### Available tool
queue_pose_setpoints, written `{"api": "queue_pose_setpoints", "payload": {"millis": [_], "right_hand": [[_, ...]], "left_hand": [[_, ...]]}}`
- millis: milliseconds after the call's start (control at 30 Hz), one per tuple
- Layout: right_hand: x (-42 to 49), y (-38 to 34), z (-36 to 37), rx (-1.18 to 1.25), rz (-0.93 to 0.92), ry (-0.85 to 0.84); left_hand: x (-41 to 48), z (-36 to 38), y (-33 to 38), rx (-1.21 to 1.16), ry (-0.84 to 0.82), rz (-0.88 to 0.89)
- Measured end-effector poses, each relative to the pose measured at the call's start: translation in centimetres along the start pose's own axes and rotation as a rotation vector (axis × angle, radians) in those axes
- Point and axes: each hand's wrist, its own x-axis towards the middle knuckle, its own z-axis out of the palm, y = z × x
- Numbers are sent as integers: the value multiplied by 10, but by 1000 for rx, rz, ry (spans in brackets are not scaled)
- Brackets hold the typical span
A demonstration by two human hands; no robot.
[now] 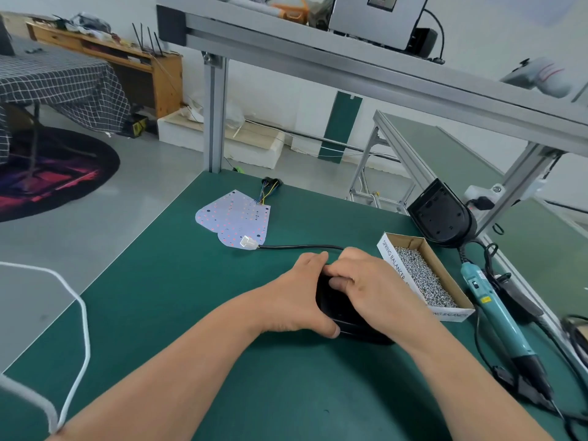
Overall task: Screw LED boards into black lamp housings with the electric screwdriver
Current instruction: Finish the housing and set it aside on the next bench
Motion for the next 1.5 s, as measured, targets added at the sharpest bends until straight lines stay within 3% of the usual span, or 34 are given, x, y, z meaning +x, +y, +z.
{"api": "queue_pose_setpoints", "payload": {"millis": [100, 200, 367, 467, 600, 733, 867, 967, 1267, 1500], "right_hand": [[-8, 1, 7, -77, -47, 42], [-17, 13, 0, -113, -81, -17], [-34, 31, -15, -134, -84, -28], [-31, 36, -17, -130, -64, 69], [-29, 40, -30, 177, 60, 356], [-29, 47, -38, 606, 187, 551], [-23, 51, -34, 1018, 404, 536], [-21, 51, -26, 1156, 473, 468], [-21, 39, -6, 1035, 437, 336], [-22, 32, -4, 857, 403, 361]], "left_hand": [[0, -1, -3, -5, -19, -22], [-1, -3, -3, -102, -25, -25], [3, -4, -6, -388, 98, -64], [6, -5, -4, -629, 171, -64], [7, -9, -2, -908, 283, -4], [4, -6, 6, -732, 244, 42], [2, 2, 13, -693, 179, 56], [3, 4, 12, -697, 186, 34], [5, 1, 9, -980, 184, 29], [2, 3, 7, -835, 182, 43]]}}
